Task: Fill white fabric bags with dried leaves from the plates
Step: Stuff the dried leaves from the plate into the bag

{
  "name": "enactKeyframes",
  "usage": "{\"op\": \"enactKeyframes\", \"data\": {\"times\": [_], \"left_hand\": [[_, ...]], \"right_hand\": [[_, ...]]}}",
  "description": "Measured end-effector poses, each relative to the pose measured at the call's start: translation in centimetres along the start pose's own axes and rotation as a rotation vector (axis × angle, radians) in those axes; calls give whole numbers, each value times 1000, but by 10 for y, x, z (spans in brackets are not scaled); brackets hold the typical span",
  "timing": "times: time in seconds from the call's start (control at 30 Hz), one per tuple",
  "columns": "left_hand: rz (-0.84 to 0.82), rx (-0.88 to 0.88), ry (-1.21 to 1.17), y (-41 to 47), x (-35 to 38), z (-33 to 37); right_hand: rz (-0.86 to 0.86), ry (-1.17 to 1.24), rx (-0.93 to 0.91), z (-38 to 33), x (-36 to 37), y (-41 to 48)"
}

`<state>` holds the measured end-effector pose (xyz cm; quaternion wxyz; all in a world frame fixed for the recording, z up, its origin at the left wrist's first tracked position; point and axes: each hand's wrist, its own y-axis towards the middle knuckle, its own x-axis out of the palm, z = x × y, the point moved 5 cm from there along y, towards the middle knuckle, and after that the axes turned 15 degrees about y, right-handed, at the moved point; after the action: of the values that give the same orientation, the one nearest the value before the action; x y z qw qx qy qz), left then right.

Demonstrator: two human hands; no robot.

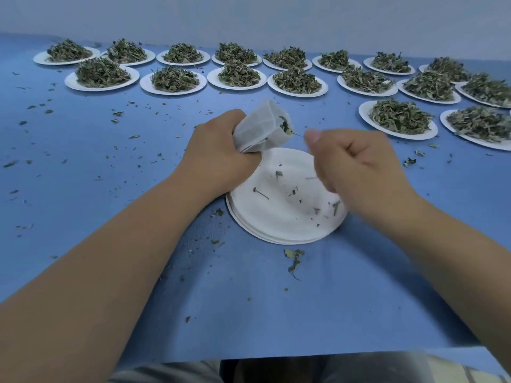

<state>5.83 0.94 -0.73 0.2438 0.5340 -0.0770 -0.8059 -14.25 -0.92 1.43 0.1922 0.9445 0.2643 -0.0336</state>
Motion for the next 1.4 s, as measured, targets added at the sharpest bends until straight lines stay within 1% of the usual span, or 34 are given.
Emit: {"op": "enactKeyframes", "data": {"times": [0.1,0.13,0.23,0.27,0.33,0.4,0.47,0.63,0.7,0.8,0.97,1.13,1.23,1.33,1.4], "left_hand": [[69,-21,-68,1,-5,0],[83,-24,-84,1,-6,0],[64,-24,-95,0,-7,-1],[61,-24,-84,0,-7,-1],[79,-40,-38,1,-7,-4],[106,-77,-4,3,-9,-10],[141,-96,9,3,-12,-14],[187,-30,-8,3,-18,-11],[193,-22,-13,3,-18,-10],[195,-4,-22,3,-17,-8],[158,-12,-46,4,-14,-7],[121,41,-132,2,-10,2],[97,45,-131,1,-8,4],[94,36,-122,2,-7,3],[85,28,-129,3,-6,2]], "right_hand": [[305,420,162,-6,-8,25],[375,565,209,-7,-7,32],[468,918,241,-13,4,53],[479,998,232,-15,8,58],[486,1062,209,-19,16,69],[453,1061,205,-22,22,77],[366,1027,235,-25,26,85],[156,794,403,-25,34,97],[103,688,439,-25,38,99],[104,553,422,-25,38,101],[161,477,328,-31,32,101],[236,257,200,-34,30,100],[253,130,147,-36,31,102],[256,121,149,-32,35,103],[288,170,147,-31,37,102]]}}
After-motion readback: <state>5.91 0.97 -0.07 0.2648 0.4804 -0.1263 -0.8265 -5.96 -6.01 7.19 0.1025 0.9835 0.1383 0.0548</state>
